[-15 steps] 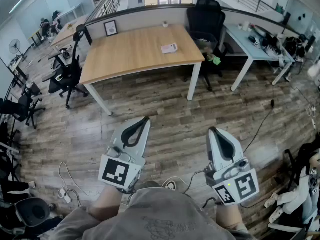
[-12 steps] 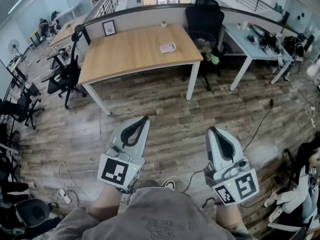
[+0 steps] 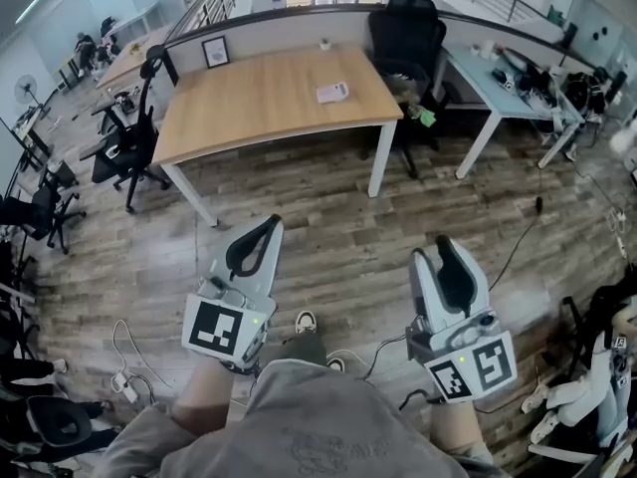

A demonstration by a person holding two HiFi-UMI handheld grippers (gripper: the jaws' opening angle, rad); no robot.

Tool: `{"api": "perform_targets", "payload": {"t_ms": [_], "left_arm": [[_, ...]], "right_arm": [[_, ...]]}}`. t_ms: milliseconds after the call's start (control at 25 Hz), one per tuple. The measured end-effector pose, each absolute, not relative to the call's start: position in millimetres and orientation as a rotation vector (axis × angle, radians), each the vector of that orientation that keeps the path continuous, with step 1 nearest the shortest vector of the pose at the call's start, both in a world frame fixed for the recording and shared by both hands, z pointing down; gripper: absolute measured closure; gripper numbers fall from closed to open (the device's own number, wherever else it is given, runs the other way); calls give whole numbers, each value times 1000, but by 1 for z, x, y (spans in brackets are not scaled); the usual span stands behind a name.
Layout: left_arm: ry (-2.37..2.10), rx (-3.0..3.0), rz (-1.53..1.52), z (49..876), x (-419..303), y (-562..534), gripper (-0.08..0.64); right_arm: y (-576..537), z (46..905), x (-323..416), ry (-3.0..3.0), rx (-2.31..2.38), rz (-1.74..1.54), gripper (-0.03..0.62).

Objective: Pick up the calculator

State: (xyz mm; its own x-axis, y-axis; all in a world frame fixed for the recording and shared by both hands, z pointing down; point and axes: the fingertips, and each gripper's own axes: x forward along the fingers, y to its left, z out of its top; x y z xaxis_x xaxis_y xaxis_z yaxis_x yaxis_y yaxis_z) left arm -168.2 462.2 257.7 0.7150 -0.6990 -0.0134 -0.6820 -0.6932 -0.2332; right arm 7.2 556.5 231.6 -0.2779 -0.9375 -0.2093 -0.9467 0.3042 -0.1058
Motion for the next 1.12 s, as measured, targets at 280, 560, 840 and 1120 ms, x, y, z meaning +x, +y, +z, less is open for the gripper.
{"api": "perform_targets", "payload": {"t_ms": [280,560,840,1120], "left_arm": [[1103,-2684,-91,270,-161,428,558],[1106,-2702,-75,279,-151,357,558],[1077,-2739,-88,278,-137,258,558],[1089,-2788,-137,274,-143,142,558]], "right_arm": [[519,249,20,2350,-1757,27,396],[446,265,24,2408,-1764,-14,397],[347,269,35,2429,-1800,-85,397],[227,271,33,2426,-1811,-188,397]]}}
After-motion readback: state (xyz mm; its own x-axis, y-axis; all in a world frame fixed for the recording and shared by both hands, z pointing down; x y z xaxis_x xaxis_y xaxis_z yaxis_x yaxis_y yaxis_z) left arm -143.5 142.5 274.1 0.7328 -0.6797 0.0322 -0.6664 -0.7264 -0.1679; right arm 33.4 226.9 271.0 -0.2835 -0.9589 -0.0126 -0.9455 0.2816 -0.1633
